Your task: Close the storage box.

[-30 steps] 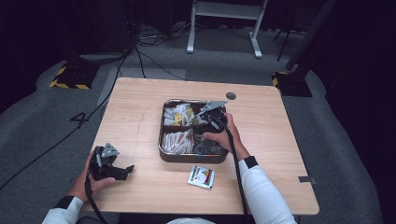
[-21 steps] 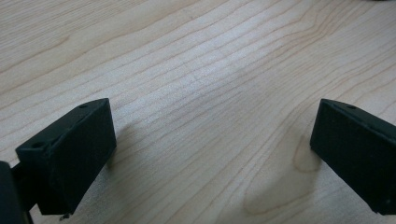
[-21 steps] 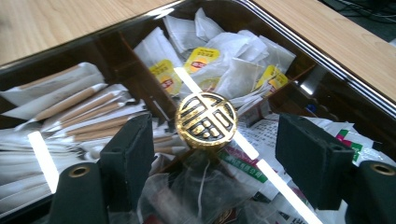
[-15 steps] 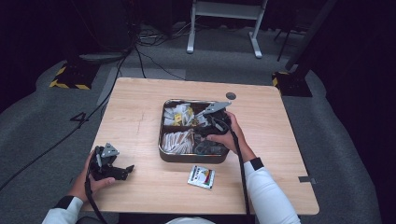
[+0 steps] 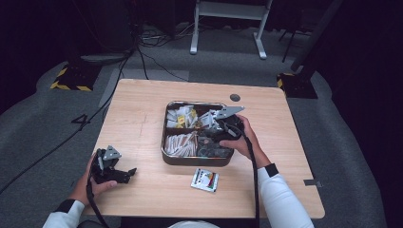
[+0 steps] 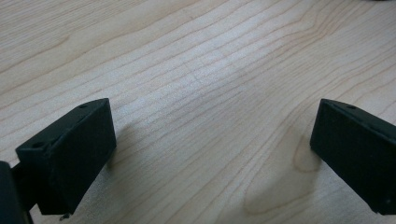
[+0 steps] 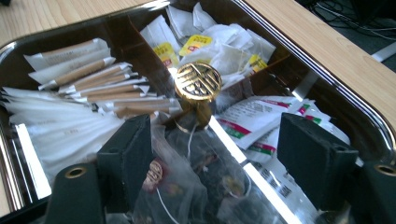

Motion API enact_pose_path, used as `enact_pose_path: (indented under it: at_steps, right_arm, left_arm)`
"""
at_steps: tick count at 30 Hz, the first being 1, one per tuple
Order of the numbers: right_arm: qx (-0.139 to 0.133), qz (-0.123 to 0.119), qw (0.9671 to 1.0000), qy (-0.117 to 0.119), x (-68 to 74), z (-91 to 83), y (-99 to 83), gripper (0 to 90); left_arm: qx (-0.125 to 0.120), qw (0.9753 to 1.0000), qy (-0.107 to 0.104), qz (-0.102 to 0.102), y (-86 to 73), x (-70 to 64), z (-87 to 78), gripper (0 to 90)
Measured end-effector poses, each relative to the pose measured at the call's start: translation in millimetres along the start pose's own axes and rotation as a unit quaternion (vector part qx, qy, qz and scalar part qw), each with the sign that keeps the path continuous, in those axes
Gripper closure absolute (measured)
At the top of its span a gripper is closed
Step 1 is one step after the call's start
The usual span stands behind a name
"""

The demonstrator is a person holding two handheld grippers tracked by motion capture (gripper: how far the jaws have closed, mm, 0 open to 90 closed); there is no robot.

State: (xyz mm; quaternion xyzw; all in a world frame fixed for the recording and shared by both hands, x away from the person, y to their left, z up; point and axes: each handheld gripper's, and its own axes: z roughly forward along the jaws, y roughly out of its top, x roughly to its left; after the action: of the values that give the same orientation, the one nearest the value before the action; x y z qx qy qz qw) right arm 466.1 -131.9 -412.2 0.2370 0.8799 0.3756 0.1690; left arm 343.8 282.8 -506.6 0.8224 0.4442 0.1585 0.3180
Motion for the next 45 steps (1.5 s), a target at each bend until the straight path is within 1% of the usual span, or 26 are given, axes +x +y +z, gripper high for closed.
enact_pose_path:
  at_steps: [8,11,19,24,27,31,39,45]
  right_arm:
    - [0.002,-0.006,1.0,-0.007,-0.9,-10.7,-7.9,27.5]
    - [0.006,-0.012,0.9998,-0.013,-1.1,-14.2,-10.9,27.5]
    - [0.016,-0.022,0.9995,-0.017,0.4,-23.5,-20.1,27.3]
    - [0.013,-0.021,0.9994,-0.024,1.3,-30.3,-26.2,27.6]
    - [0.018,-0.024,0.9992,-0.028,2.0,-34.1,-31.3,27.7]
    - [0.018,-0.025,0.999,-0.031,2.5,-39.3,-37.2,27.8]
    - [0.023,-0.024,0.9988,-0.036,2.8,-49.5,-50.3,27.7]
    - [0.022,-0.018,0.9987,-0.043,1.0,-59.0,-61.1,27.6]
  left_arm:
    - [0.0,1.0,0.0,0.0,0.0,0.0,0.0,0.5]
    - [0.0,1.0,0.0,0.0,0.0,0.0,0.0,0.5]
    - [0.0,1.0,0.0,0.0,0.0,0.0,0.0,0.5]
    - [0.0,1.0,0.0,0.0,0.0,0.0,0.0,0.5]
    - [0.0,1.0,0.0,0.0,0.0,0.0,0.0,0.5]
    - [0.0,1.0,0.0,0.0,0.0,0.0,0.0,0.5]
    - [0.0,1.0,0.0,0.0,0.0,0.0,0.0,0.5]
    - [0.0,1.0,0.0,0.0,0.0,0.0,0.0,0.5]
